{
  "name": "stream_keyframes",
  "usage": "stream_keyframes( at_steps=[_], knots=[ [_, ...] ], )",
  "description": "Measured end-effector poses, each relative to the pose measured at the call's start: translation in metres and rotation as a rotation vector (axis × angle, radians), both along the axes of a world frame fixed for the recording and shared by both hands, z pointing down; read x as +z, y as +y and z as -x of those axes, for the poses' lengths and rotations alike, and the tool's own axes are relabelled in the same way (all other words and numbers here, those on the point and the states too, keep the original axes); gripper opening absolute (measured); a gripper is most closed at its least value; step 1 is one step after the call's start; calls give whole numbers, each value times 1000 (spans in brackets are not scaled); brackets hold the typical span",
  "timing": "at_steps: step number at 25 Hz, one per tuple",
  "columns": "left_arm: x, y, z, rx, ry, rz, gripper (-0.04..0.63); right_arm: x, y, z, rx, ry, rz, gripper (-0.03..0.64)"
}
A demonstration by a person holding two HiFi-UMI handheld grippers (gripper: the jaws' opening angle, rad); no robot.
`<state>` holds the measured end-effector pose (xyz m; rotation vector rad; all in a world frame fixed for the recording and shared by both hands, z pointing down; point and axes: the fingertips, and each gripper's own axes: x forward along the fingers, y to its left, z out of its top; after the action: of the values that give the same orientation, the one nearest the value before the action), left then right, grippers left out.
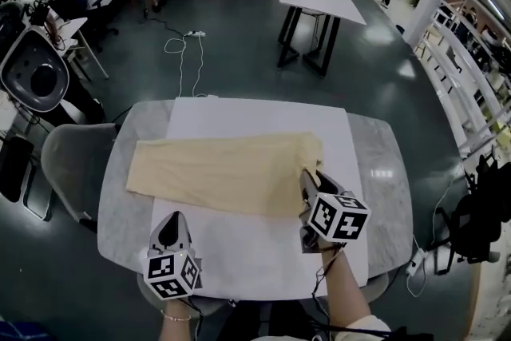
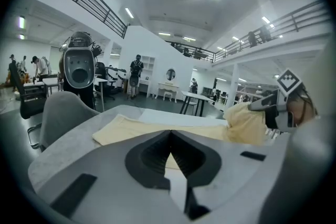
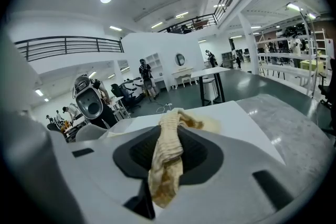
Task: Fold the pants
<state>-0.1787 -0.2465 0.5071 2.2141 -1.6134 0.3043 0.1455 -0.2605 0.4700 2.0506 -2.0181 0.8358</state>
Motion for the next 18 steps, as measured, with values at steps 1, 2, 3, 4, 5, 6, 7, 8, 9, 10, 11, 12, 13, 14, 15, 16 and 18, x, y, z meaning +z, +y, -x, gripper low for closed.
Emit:
stream_keyframes(
  at_steps=[1,2,3,4,5,6,7,8,9,10,11,12,13,14,15,16,18],
  knots=[
    [-3,-2,10,-14,0,-4,0,-4,-5,9,-11,2,-3,86],
    [-5,-3,21,-28,1,-7,0,-8,-10,18,-21,3,-5,86],
    [-7,-4,32,-41,2,-8,0,-12,-15,27,-30,1,-8,86],
    [-8,-5,42,-53,2,-8,0,-15,-20,37,-39,-3,-13,86],
    [-7,-4,52,-62,0,-7,0,-18,-25,47,-50,-8,-19,86],
    [-7,-4,60,-68,-4,-6,0,-22,-30,56,-62,-16,-26,86],
    [-7,-3,68,-73,-11,-6,0,-25,-35,66,-74,-27,-32,86],
    [-7,-3,75,-78,-18,-6,0,-28,-39,75,-86,-37,-37,86],
    [-9,-2,82,-82,-24,-8,0,-31,-43,85,-96,-45,-41,86],
    [-11,-2,90,-88,-29,-11,0,-34,-47,94,-105,-51,-44,86],
    [-14,-3,98,-95,-33,-14,0,-37,-51,104,-117,-55,-47,86],
    [-16,-4,106,-103,-36,-15,0,-39,-56,115,-130,-61,-50,86],
    [-17,-5,114,-111,-38,-16,0,-40,-61,126,-143,-68,-53,86],
    [-17,-7,122,-118,-39,-15,0,-40,-65,137,-155,-73,-54,86],
    [-16,-8,130,-123,-40,-13,0,-39,-70,148,-166,-78,-54,86],
    [-15,-9,137,-128,-42,-12,0,-38,-74,160,-177,-81,-53,86],
    [-12,-11,152,-143,-45,-11,0,-35,-84,184,-204,-92,-55,86]
  ],
)
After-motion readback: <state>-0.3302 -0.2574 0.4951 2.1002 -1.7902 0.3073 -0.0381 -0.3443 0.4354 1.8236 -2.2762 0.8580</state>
